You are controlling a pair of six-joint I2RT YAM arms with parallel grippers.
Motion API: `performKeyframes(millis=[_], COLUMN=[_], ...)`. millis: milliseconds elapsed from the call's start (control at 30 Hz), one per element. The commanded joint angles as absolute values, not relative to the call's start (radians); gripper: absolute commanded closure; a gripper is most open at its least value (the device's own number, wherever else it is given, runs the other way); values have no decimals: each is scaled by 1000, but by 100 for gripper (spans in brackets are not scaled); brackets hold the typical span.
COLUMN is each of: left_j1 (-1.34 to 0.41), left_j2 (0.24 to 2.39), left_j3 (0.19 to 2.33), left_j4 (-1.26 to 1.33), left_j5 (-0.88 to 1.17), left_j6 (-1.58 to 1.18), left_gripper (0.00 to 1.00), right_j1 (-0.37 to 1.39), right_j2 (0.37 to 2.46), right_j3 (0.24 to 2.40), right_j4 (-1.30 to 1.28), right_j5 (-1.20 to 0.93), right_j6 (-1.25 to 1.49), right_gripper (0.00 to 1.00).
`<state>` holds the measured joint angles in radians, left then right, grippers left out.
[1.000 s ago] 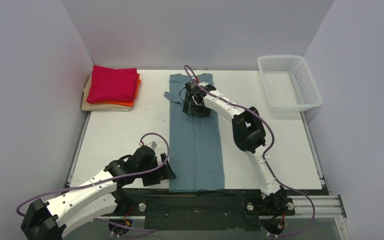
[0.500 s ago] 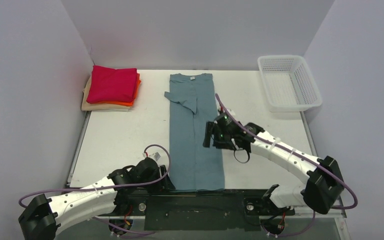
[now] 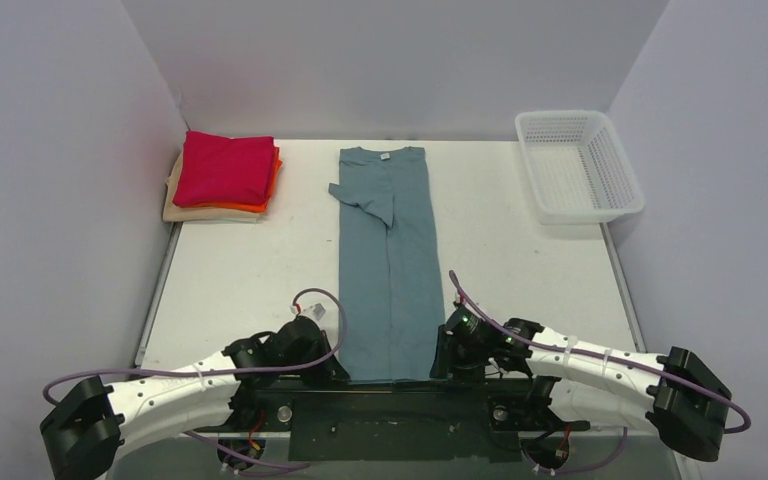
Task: Fold and stack the t-shirts
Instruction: Grab the bottom of the folded rectangular tshirt with both arms, then fold the folded rectangular tshirt in 1/3 of the way
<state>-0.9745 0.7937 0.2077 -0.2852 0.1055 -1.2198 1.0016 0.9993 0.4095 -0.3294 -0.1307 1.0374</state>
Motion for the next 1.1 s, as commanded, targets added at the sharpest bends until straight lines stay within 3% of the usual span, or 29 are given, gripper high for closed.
performKeyframes(millis=[0,33,67,133,367,567,767,1067], left_j1=[-980,-980,-982,-983,-977,-824,-643,-478], left_j2=[811,813,810,790,696,867,1096,1329], left_j3=[215,221,225,233,329,504,651,843], left_j4=[-217,-229,-235,-248,-261,-268,-145,-94], left_j5=[87,85,83,84,17,50,134,140], left_j6=[-1225,-1224,-1222,-1220,-1189,-1017,-891,-796], left_gripper=[100,100,100,100,100,100,100,100], right_j1=[1009,1009,1009,1009,965,798,640,486], right_j2=[1040,1052,1070,1077,1009,1051,1238,1534], right_j3=[381,384,388,403,511,656,848,1108], right_j4=[-212,-189,-186,-195,-281,-312,-300,-203], right_j5=[-99,-101,-101,-99,-62,-128,-183,-274], right_j6=[1111,1111,1110,1104,1030,888,702,636], right_gripper=[59,66,83,100,100,100,100,100])
